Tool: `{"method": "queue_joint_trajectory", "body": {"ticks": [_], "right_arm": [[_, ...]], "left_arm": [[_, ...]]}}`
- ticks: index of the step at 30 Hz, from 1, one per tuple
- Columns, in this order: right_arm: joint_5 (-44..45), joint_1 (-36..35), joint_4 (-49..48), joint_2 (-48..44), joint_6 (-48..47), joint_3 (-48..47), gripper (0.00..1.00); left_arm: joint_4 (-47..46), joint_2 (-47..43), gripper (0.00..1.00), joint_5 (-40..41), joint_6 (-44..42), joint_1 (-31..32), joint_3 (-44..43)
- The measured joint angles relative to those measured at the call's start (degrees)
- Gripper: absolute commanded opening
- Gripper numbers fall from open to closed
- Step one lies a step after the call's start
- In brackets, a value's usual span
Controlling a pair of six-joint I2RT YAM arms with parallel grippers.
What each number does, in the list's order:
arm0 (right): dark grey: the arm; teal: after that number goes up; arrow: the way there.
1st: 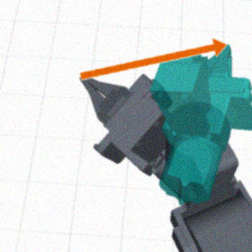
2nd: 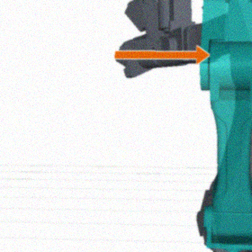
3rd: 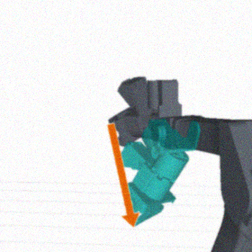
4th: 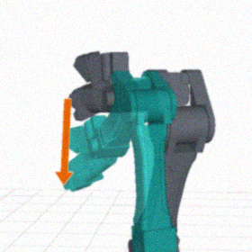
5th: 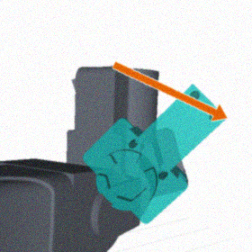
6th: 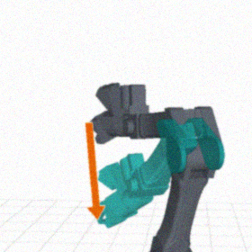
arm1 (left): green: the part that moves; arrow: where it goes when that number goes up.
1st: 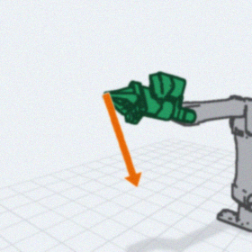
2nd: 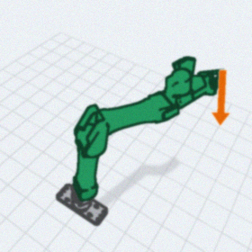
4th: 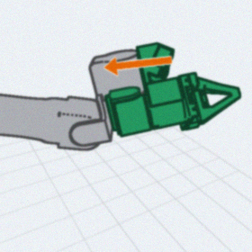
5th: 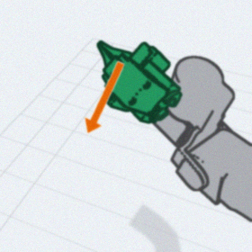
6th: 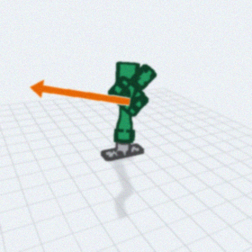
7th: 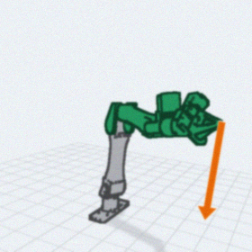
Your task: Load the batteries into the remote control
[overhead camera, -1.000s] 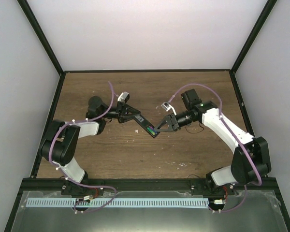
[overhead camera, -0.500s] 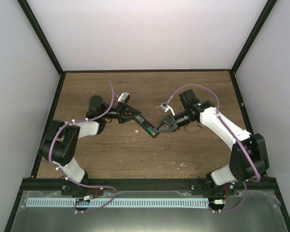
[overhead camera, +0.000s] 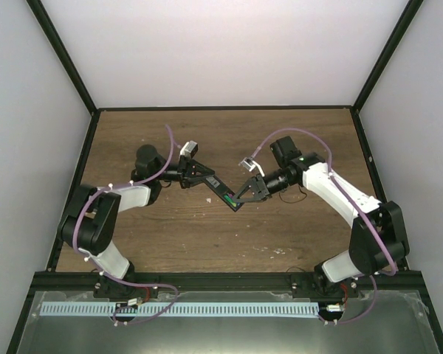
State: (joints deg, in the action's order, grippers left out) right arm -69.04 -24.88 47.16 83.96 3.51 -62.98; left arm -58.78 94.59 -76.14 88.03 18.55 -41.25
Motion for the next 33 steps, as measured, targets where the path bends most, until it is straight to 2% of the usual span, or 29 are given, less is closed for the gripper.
{"method": "queue_joint_trajectory", "body": {"ticks": [7,33], "right_arm": [[-0.07,-0.44,-0.04,0.55,0.17,-0.07,0.18],[-0.42,-1.51,-2.97,2.36,1.97,-1.05,0.13]], "left_arm": [[1.31,-0.37,0.0,-0.02,-1.36,-0.02,0.0],[4.96,-2.12,0.0,0.22,-4.57,-0.31,-0.42]]}}
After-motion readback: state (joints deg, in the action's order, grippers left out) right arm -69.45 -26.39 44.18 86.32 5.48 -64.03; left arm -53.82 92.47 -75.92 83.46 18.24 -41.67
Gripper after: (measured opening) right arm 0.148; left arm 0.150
